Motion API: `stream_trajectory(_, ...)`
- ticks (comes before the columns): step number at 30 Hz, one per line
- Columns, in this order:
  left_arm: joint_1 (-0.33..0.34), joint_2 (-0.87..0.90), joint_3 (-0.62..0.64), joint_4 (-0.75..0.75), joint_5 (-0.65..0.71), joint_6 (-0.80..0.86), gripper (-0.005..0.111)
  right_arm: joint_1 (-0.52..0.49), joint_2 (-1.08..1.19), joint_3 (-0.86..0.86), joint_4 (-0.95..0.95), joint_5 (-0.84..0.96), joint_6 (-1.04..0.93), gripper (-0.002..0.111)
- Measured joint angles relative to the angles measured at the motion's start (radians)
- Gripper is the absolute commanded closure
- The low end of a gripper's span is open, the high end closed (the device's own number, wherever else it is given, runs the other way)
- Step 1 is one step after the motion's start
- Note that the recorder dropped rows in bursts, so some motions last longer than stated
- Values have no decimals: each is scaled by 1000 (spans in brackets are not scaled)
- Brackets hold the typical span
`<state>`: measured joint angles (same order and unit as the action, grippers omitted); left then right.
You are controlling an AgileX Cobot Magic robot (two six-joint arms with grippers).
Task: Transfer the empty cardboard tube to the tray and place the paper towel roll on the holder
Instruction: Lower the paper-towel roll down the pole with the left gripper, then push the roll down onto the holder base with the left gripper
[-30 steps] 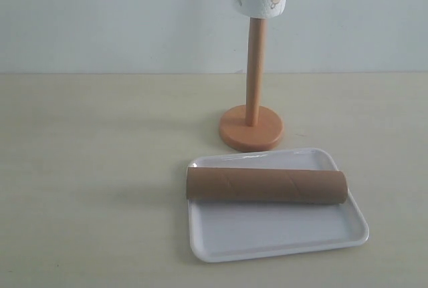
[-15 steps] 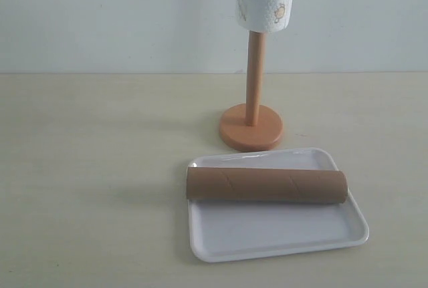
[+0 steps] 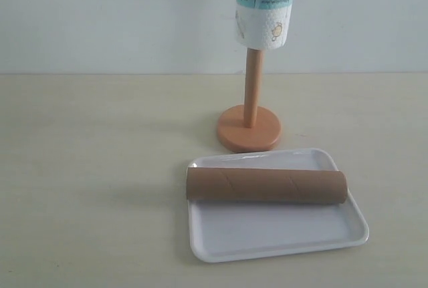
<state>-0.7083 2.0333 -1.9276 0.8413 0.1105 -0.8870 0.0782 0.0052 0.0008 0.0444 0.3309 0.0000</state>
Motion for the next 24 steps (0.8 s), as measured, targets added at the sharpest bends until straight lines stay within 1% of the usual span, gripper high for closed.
stream_trajectory(11, 4, 24, 0, 11, -38, -1, 103, 0, 0, 0, 0, 0, 0, 107)
stream_trajectory(17, 24, 40, 2, -23, -135, -9, 103, 0, 0, 0, 0, 2, 0, 107)
stream_trajectory(24, 34, 40, 66, -31, -186, 2, 103, 0, 0, 0, 0, 2, 0, 107)
